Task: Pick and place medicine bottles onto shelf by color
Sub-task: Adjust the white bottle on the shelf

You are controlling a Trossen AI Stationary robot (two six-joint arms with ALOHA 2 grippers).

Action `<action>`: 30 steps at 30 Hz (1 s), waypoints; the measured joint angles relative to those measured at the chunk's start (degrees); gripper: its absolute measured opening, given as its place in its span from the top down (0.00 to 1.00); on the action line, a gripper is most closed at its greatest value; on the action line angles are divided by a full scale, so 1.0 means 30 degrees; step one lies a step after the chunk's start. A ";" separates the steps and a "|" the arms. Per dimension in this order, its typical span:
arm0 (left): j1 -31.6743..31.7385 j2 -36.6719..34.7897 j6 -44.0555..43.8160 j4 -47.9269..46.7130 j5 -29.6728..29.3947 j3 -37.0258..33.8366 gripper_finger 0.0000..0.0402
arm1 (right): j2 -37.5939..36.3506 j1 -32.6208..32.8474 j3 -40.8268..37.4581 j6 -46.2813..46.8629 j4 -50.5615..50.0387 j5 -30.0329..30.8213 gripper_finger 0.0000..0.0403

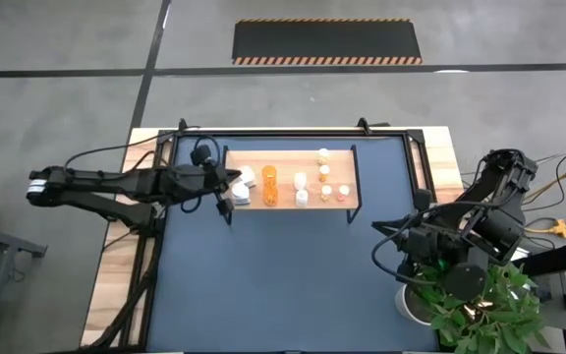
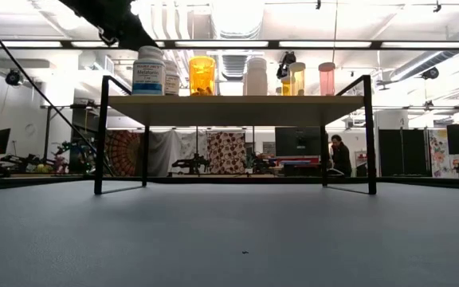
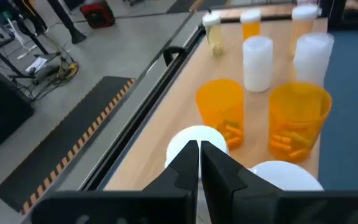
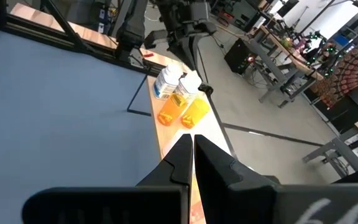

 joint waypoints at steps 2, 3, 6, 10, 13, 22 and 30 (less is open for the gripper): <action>0.0000 0.0350 0.0083 0.0005 0.0006 -0.0006 1.00 | 0.0000 0.0000 -0.0015 0.0000 0.0004 0.0000 0.98; 0.0000 0.0488 0.0089 0.0006 0.0003 -0.0006 1.00 | 0.0000 0.0000 -0.0015 0.0000 0.0002 0.0000 0.98; 0.0000 0.0724 0.0176 -0.0043 -0.0016 -0.0006 1.00 | 0.0000 0.0000 -0.0015 0.0000 0.0007 0.0000 0.98; 0.0000 0.0560 0.1121 -0.0303 -0.0045 0.0001 1.00 | 0.0004 0.0000 -0.0015 0.0125 0.0000 -0.0026 0.98; 0.0036 0.0177 0.2021 -0.0532 -0.0057 0.0095 1.00 | 0.0007 0.0000 -0.0015 0.0198 0.0000 -0.0056 0.98; 0.0043 -0.0665 0.2487 -0.0130 0.0676 0.0686 1.00 | 0.0083 -0.0007 -0.0022 0.0872 -0.0010 -0.0559 0.98; 0.0036 0.1001 0.1992 -0.0172 0.0658 0.0628 1.00 | 0.0439 -0.0007 -0.0029 0.0857 -0.0024 -0.0867 0.98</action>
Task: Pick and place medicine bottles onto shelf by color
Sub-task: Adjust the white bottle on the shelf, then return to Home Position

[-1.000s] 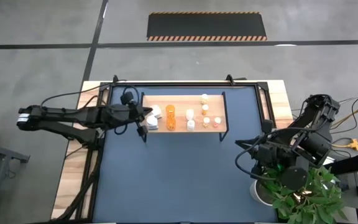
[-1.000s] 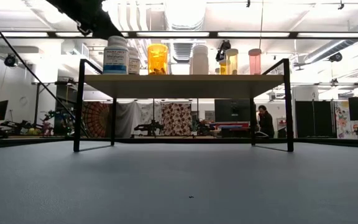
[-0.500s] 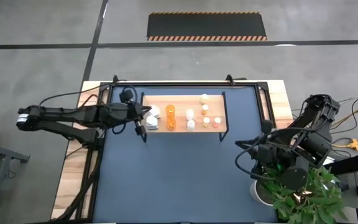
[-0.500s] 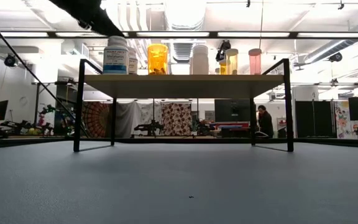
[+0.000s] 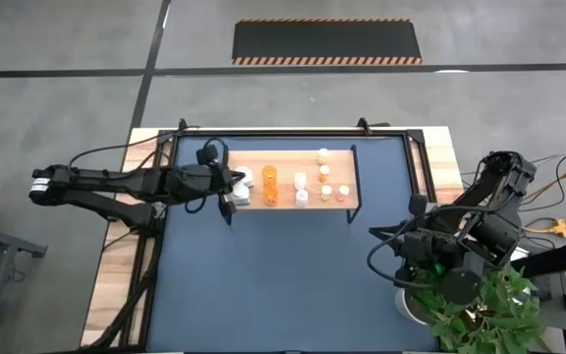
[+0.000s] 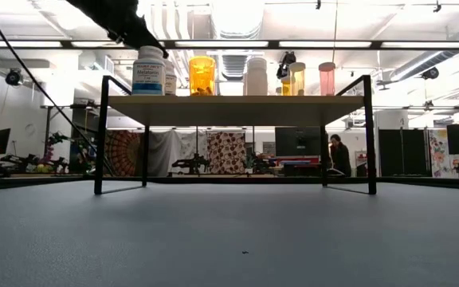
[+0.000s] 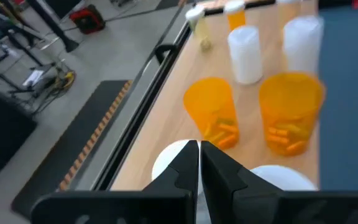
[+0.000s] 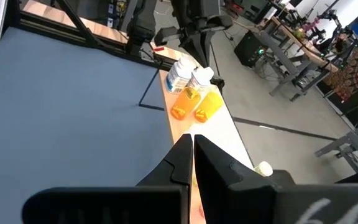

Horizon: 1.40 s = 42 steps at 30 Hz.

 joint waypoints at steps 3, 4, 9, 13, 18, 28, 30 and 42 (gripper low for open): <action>0.0002 0.0423 0.0068 -0.0035 -0.0508 0.0003 1.00 | 0.0078 0.0000 0.0000 0.0002 0.0002 -0.0054 0.98; 0.0000 0.0452 0.0114 -0.0129 -0.0593 0.0017 1.00 | 0.0078 0.0000 0.0000 0.0002 0.0002 -0.0058 0.98; 0.0000 -0.0025 0.0095 -0.1184 -0.0663 0.0066 1.00 | 0.0078 0.0000 0.0007 -0.0005 -0.0002 -0.0058 0.98; 0.0005 -0.0605 0.0511 -0.1685 -0.0606 0.0041 1.00 | 0.0078 0.0000 0.0022 0.0000 0.0000 -0.0053 0.98; 0.0007 -0.1026 0.0980 -0.1621 -0.0593 0.0036 1.00 | 0.0078 0.0000 0.0022 0.0002 0.0010 -0.0051 0.98; -0.0177 -0.1614 0.0962 -0.1671 -0.0532 0.0273 1.00 | 0.0078 0.0000 0.0022 0.0002 0.0024 -0.0044 0.98; -0.0338 -0.1917 0.0247 -0.1638 -0.0094 0.0454 1.00 | 0.0078 0.0000 0.0003 -0.0063 0.0039 -0.0038 0.98; -0.6093 -0.1915 0.1666 0.6507 0.2844 -0.1975 1.00 | -0.1738 0.0013 -0.3279 -0.3424 0.2051 0.2995 0.98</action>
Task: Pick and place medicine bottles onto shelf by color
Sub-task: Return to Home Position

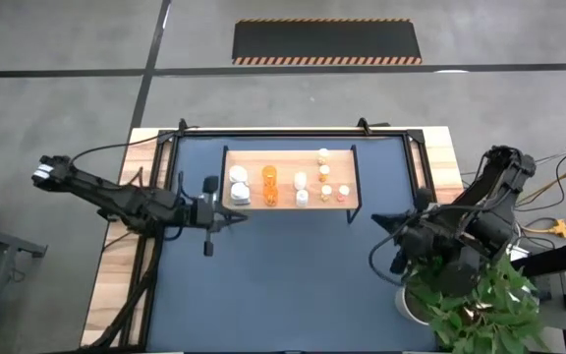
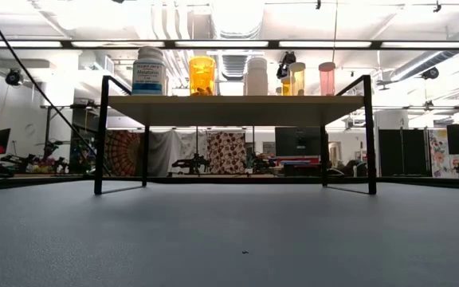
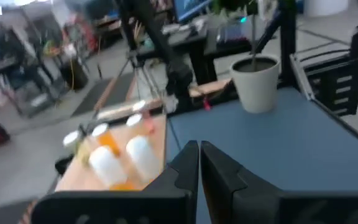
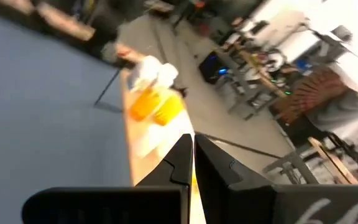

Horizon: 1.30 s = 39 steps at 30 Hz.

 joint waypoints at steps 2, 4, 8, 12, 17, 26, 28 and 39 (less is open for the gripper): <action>-0.0316 0.0236 0.0463 0.1628 -0.0358 -0.0423 1.00 | -0.0895 -0.0071 -0.0612 -0.0325 0.1318 0.1214 0.98; -0.0318 0.0273 0.0536 0.2498 -0.0910 -0.0560 1.00 | -0.1853 -0.0044 -0.1050 -0.0206 0.2685 0.3136 0.98; -0.0296 0.0276 0.0476 0.3101 -0.1022 -0.0567 1.00 | -0.3729 -0.0042 -0.1577 0.0410 0.3430 0.4299 0.98; -0.0311 0.0174 0.0429 0.3050 -0.1018 -0.0857 1.00 | -0.5683 0.0266 -0.2836 0.0199 0.3439 0.2009 0.98; -0.0129 0.0717 0.0775 0.4751 -0.1040 -0.1857 1.00 | -0.7829 0.0159 -0.5906 -0.3608 0.8592 0.0261 0.98; -0.0070 0.0852 0.1325 0.8006 -0.0947 -0.2265 1.00 | -1.0394 -0.2912 -1.1877 -1.3667 2.4884 -1.2421 0.98; -0.0070 0.0845 0.1307 0.8134 -0.0931 -0.2272 1.00 | -1.0631 -0.4114 -1.2585 -1.4075 2.5509 -1.3010 0.98; -0.0070 0.0852 0.1283 0.6478 -0.0873 -0.2338 1.00 | -1.2879 -0.8511 -1.4559 -1.2560 2.4695 -1.6051 0.98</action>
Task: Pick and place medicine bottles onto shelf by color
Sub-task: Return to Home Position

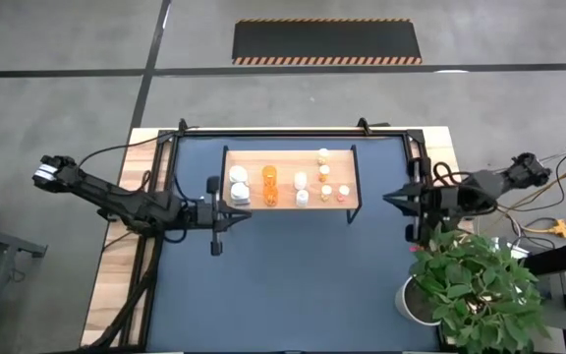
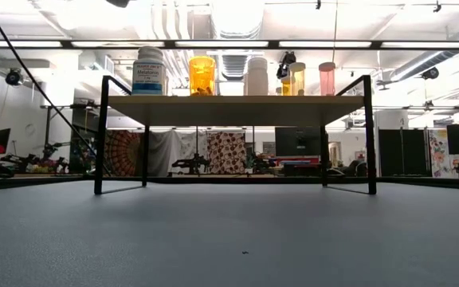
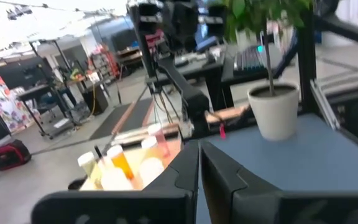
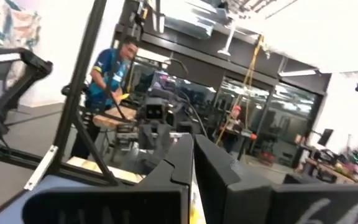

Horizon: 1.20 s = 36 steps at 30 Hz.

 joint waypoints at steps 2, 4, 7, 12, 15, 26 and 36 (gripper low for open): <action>0.0000 0.0000 -0.0018 -0.0704 0.0004 -0.0007 1.00 | -0.0707 -0.0056 -0.0467 0.0224 -0.0352 0.0019 0.98; 0.0000 0.0000 -0.0129 -0.1208 0.0007 -0.0007 1.00 | -0.1541 -0.0048 -0.0996 0.0569 -0.0424 -0.0014 0.98; 0.0000 -0.0176 -0.0622 -0.2215 0.0022 -0.0072 1.00 | -0.2719 -0.0048 -0.1998 0.0678 -0.0371 -0.0007 0.98; 0.0036 -0.0335 -0.0930 -0.1212 0.0066 -0.1604 1.00 | -0.3505 -0.0048 -0.4499 0.0043 0.2858 -0.0090 0.98; 0.0079 -0.0865 -0.0895 0.0183 0.0059 -0.2720 1.00 | -0.3252 -0.0141 -0.6438 -0.0963 0.4901 -0.0495 0.98; 0.1394 -0.5124 -0.0471 0.3686 0.0015 -0.6502 1.00 | -0.3143 -0.1661 -0.9344 -0.1639 0.8460 -0.2647 0.98; 0.1406 -0.4985 -0.1178 1.3924 -0.0111 -1.1761 1.00 | -0.3113 -0.2516 -1.1319 -0.3924 1.2308 -0.6082 0.98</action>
